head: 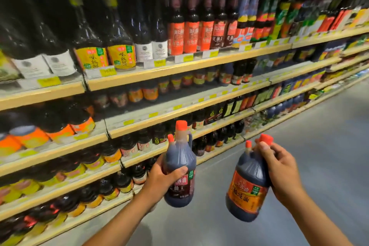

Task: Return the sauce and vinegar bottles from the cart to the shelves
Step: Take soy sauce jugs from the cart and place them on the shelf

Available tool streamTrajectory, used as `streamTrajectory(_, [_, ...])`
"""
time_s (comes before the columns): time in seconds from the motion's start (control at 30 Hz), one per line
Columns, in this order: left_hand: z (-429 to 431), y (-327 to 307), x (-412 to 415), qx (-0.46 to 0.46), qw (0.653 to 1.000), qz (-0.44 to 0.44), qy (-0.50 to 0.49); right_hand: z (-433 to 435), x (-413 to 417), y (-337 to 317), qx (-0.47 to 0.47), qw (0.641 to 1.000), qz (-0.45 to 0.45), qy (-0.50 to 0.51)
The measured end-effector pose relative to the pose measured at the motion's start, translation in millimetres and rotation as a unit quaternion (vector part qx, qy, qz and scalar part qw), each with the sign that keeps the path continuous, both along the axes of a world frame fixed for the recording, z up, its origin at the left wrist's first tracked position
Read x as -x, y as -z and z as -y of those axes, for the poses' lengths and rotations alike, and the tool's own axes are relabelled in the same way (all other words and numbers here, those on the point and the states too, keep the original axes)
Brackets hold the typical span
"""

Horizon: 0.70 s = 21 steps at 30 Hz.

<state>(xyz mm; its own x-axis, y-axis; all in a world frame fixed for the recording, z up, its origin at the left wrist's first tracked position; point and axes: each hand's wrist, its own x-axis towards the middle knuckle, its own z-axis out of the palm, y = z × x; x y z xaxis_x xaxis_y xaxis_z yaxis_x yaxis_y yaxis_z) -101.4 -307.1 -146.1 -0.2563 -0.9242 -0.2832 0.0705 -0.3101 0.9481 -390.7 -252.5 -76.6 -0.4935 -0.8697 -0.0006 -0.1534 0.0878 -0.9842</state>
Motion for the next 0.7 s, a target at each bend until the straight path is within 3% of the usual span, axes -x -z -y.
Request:
streamTrajectory(0.27, [23.7,10.6,-52.2,-0.002,0.993,0.034,-0.114,96.3,-39.6,14.9,0.009,0.988,-0.024,-0.152])
streamTrajectory(0.7, [87.3,40.8,-114.9,-0.029,0.979,0.018,-0.2,244.6,-109.1,18.6,0.064,0.925,-0.187,-0.326])
